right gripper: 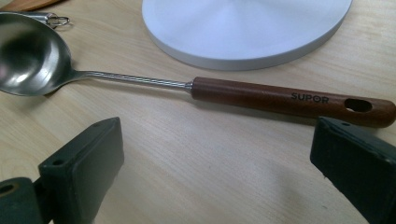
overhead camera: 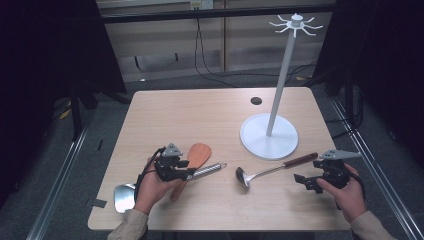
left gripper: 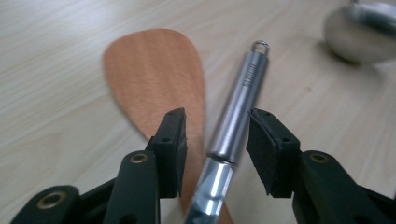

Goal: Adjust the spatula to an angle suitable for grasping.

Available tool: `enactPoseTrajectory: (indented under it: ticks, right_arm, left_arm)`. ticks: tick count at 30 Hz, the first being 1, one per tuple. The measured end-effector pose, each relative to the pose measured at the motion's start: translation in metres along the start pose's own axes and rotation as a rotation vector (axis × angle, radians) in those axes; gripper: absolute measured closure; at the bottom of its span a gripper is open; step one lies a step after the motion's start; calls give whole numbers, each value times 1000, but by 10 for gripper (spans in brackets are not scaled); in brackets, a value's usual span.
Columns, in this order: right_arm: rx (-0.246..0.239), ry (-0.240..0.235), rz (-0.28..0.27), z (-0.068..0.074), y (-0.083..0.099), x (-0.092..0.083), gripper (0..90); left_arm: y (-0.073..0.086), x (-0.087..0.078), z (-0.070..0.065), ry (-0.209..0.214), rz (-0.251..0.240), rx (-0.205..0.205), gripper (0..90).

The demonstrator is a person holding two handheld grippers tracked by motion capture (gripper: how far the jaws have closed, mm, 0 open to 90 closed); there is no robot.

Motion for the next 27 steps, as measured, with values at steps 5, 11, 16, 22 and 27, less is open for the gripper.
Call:
enactPoseTrajectory:
  ticks: [5,11,16,22,27]
  right_arm:
    - [-6,-6,3,2,-1,1,25]
    - [-4,-7,6,0,0,1,25]
    - [-5,-7,5,2,0,1,25]
    - [-7,-11,10,2,0,2,25]
    - [-13,-14,12,3,0,2,25]
  left_arm:
    - [3,9,-7,20,32,35,562]
    - [7,14,-11,14,89,100,567]
    - [10,15,-18,48,130,133,626]
    - [12,14,-22,65,146,165,625]
    - [17,16,-26,62,188,204,598]
Point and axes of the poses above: each handheld gripper's, and its own axes: x roughly forward along the jaws, y roughly out of its underside, z roughly to its left, the point moved 8 cm from there along x, roughly forward along the jaws, and after that the axes turned 7 degrees about -y, right-handed, at the moved point
